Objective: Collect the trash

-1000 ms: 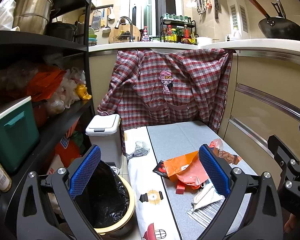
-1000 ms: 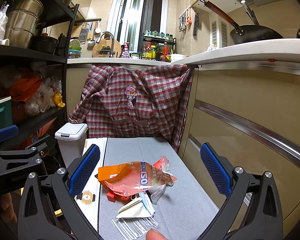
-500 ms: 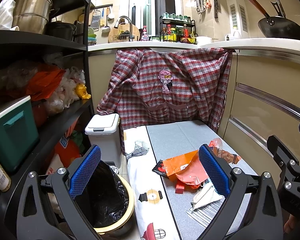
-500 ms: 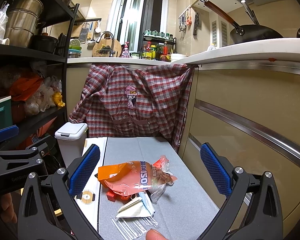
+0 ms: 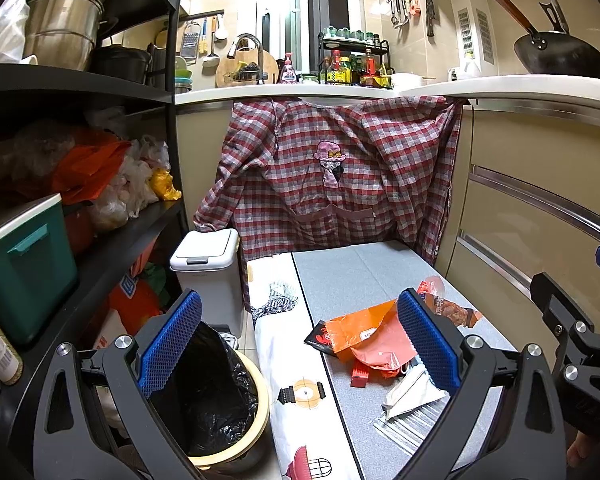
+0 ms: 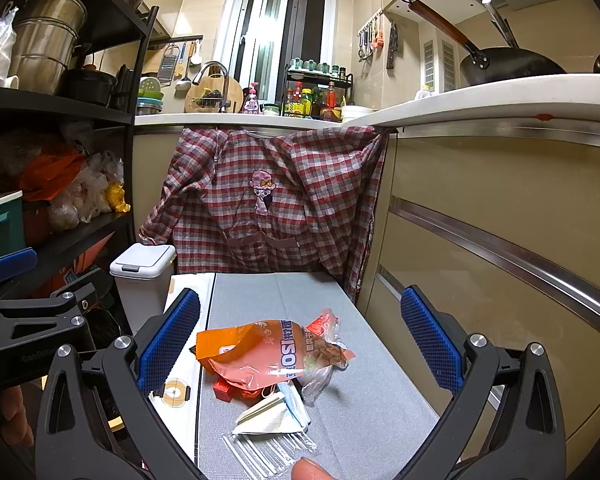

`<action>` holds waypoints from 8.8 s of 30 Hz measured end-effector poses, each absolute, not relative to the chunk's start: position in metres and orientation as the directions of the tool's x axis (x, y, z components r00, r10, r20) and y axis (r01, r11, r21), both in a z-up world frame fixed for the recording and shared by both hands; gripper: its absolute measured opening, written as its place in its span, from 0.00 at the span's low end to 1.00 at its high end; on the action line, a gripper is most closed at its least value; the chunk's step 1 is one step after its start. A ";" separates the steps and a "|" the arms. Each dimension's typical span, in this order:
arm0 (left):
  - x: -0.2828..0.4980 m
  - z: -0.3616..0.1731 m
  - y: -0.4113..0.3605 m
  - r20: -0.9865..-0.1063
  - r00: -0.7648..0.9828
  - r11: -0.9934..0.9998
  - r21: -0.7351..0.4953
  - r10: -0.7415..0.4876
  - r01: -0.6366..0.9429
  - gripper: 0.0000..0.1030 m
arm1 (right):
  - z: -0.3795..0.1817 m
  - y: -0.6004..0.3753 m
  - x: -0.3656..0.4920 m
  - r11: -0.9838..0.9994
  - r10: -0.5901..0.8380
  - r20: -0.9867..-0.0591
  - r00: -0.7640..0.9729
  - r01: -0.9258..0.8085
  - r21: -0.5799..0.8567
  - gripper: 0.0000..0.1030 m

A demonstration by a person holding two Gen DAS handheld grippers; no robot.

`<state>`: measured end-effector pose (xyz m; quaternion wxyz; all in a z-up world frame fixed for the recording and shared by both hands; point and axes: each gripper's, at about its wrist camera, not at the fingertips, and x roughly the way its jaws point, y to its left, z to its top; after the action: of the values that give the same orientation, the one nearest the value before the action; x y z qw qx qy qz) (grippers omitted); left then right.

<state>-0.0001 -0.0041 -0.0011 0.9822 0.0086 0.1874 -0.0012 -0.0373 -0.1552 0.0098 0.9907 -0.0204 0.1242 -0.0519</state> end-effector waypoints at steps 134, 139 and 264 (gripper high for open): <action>0.117 -0.223 -0.122 -0.708 0.614 0.897 -0.063 -0.349 0.437 0.27 | -0.096 -0.289 0.099 0.977 -0.075 -0.428 0.901 0.153 0.151 0.00; 0.112 -0.209 -0.119 -0.678 0.635 0.894 -0.075 -0.371 0.442 0.01 | -0.097 -0.290 0.099 0.976 -0.074 -0.427 0.901 0.153 0.153 0.00; 0.075 -0.095 0.017 -0.494 0.841 0.973 -0.166 -0.221 0.159 0.87 | -0.225 -0.232 0.039 0.968 -0.165 -0.721 0.673 0.252 0.013 0.56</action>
<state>0.0752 0.0167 -0.0946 0.9576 -0.0591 0.2642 -0.0991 0.0389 -0.2316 -0.2252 0.9128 0.0558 0.3882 -0.1142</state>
